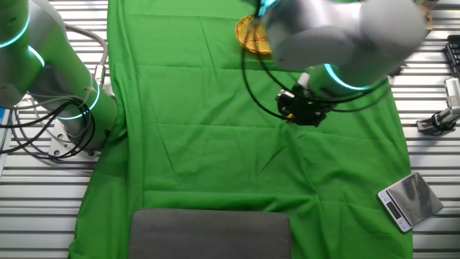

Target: Use a clamp

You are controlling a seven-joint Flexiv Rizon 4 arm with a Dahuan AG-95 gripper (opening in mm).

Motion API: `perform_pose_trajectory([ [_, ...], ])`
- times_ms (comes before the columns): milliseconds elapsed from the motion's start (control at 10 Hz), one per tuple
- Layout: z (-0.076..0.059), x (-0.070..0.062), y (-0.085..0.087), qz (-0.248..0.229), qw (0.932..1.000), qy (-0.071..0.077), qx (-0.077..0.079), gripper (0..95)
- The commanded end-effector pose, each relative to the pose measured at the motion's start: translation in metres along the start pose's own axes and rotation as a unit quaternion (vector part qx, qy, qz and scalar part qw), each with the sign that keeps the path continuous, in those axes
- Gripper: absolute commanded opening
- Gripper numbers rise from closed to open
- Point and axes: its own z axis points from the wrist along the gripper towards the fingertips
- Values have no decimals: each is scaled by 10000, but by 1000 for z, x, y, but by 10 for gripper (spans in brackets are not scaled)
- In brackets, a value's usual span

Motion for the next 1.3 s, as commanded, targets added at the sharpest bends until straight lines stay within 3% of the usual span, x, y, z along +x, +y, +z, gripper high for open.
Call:
perform_pose_trajectory([
  [100, -13, -9, -7, 387, 9987, 77, -325, 0],
  [400, -17, -25, -2, 929, 9939, 127, -588, 0],
  [700, -24, -48, 9, 1579, 9819, 205, -1024, 0],
  [1300, -22, -66, 14, 1063, 9878, 197, -1125, 0],
])
